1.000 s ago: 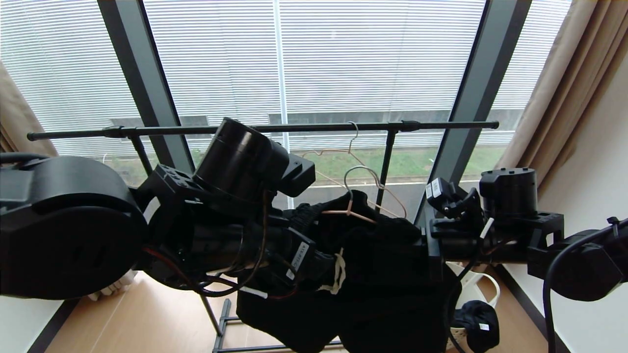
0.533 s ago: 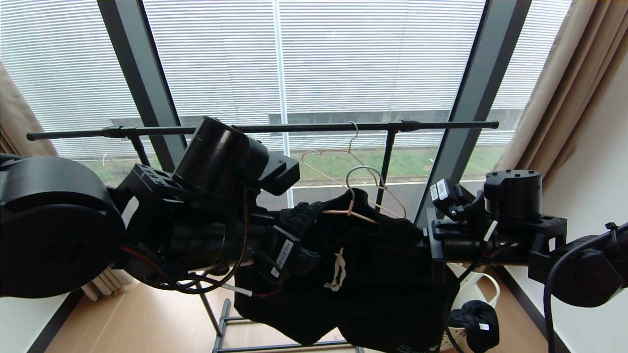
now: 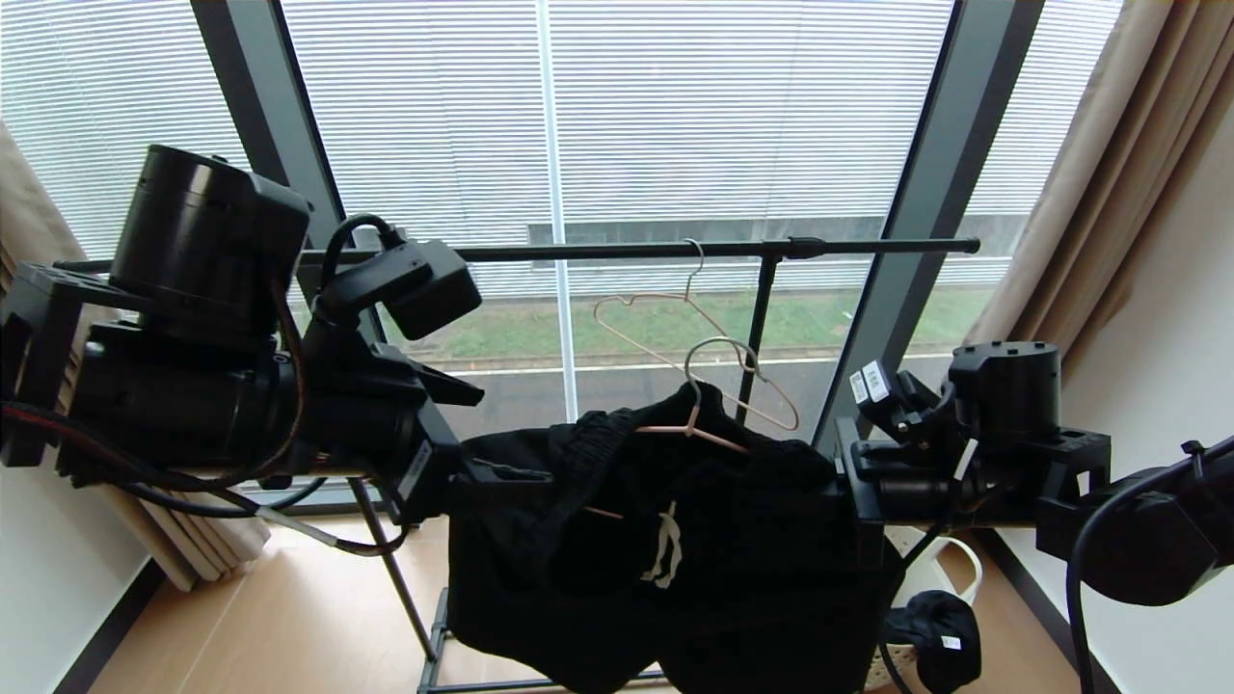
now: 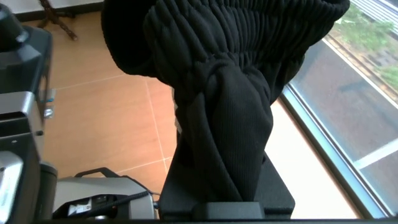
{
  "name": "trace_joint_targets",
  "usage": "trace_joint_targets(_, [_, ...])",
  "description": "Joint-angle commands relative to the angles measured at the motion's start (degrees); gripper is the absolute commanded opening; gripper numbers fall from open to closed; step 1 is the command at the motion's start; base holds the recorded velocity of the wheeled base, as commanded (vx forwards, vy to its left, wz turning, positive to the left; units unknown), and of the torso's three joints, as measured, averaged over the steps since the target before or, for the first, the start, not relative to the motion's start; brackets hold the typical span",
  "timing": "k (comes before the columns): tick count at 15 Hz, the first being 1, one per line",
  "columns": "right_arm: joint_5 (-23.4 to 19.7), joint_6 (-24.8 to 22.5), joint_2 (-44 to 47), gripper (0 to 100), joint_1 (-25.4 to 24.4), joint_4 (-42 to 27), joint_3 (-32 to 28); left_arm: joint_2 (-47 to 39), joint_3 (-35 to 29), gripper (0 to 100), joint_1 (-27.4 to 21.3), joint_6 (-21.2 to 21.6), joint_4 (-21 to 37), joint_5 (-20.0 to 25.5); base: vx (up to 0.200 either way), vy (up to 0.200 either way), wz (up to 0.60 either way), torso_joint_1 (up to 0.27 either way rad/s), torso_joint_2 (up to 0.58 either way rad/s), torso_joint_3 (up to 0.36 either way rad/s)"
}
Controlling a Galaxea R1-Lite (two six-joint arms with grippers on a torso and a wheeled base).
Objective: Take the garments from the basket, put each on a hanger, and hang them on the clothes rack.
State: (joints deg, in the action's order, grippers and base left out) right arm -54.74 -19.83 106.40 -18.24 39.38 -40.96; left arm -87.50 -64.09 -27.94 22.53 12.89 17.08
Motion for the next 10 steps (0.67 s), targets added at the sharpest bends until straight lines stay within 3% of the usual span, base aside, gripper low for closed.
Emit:
trace_joint_targets(1, [-0.7, 0.0, 0.1, 0, 0.0, -0.1, 0.2, -1.2, 1.6, 100, 6.8, 8.3, -1.3, 4.5, 0.000, 0.000, 0.00, 0.000, 0.00, 0.000])
trace_joint_targets(5, [-0.9, -0.1, 0.1, 0, 0.0, 0.0, 0.8, -6.3, 5.0, 100, 7.8, 18.5, -11.1, 10.3, 0.000, 0.000, 0.00, 0.000, 0.00, 0.000])
trace_joint_targets(6, [-0.9, -0.1, 0.1, 0, 0.0, 0.0, 0.7, -7.3, 7.4, 100, 7.7, 22.6, -16.3, 15.5, 0.000, 0.000, 0.00, 0.000, 0.00, 0.000])
trace_joint_targets(8, [-0.9, -0.1, 0.1, 0, 0.0, 0.0, 0.7, -9.6, 7.1, 100, 7.7, 27.2, -17.5, 18.1, 0.000, 0.000, 0.00, 0.000, 0.00, 0.000])
trace_joint_targets(10, [-0.9, -0.1, 0.1, 0, -0.1, 0.0, 0.7, -11.7, 6.1, 100, 7.6, 28.4, -17.4, 18.3, 0.000, 0.000, 0.00, 0.000, 0.00, 0.000])
